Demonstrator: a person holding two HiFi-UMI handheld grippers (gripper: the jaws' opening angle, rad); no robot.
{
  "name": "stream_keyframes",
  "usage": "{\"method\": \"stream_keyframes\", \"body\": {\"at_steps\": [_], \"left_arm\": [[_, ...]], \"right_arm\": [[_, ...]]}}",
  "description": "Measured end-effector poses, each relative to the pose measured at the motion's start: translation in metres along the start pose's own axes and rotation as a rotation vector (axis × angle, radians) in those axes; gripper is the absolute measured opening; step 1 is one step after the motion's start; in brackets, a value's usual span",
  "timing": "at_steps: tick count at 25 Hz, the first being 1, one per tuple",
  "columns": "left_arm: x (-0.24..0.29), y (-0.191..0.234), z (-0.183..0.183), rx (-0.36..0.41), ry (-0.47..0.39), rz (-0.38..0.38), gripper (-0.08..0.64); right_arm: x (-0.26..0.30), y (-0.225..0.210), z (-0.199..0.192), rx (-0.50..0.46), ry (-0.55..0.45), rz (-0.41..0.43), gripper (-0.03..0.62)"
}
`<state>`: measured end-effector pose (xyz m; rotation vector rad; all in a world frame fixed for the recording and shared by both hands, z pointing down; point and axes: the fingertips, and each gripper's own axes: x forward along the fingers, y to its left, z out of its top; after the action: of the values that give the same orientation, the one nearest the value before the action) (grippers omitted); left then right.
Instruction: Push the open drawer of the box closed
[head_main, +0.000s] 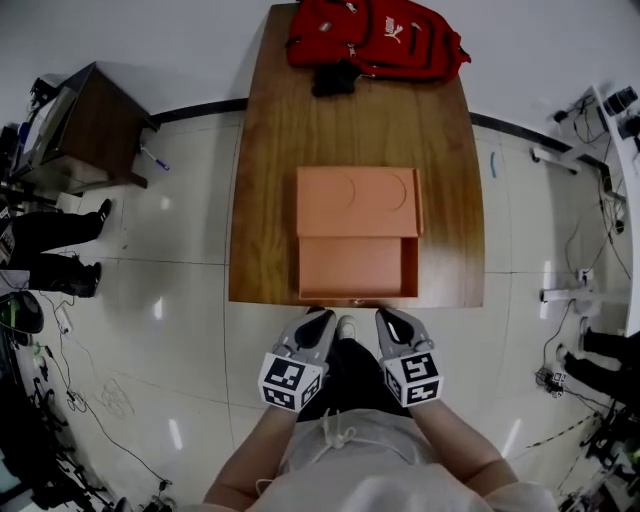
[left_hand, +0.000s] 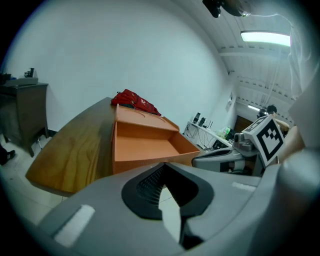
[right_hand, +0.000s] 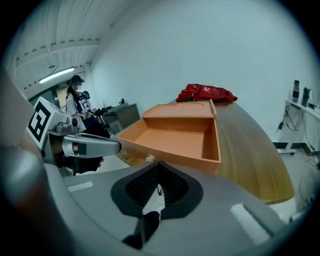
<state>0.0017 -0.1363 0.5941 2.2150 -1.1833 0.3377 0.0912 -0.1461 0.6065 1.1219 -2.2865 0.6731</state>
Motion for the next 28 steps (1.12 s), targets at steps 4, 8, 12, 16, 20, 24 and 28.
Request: {"method": "stream_keyframes", "body": {"at_steps": [4,8,12,16,20,24,28], "left_arm": [[0.017,0.012,-0.013,-0.008,0.01,0.011,0.006],[0.025,0.02,-0.013,-0.029,0.011,0.025,0.006],[0.03,0.022,-0.008,-0.039,0.022,0.021,0.006],[0.039,0.032,0.004,-0.05,0.022,0.022,0.006],[0.05,0.041,0.017,-0.056,0.018,0.016,0.006],[0.063,0.052,0.032,-0.075,0.009,0.018,0.006],[0.073,0.058,0.045,-0.052,0.016,0.015,0.006]], "right_arm": [[0.017,-0.009,-0.009,0.03,0.018,-0.01,0.005],[0.021,-0.018,-0.009,0.077,0.032,-0.01,0.005],[0.026,-0.024,-0.003,0.1,0.038,-0.013,0.005],[0.037,-0.027,0.006,0.108,0.043,-0.005,0.005],[0.049,-0.033,0.021,0.113,0.036,-0.005,0.005],[0.063,-0.043,0.036,0.12,0.033,-0.014,0.005],[0.071,-0.053,0.047,0.117,0.041,-0.023,0.005]]}}
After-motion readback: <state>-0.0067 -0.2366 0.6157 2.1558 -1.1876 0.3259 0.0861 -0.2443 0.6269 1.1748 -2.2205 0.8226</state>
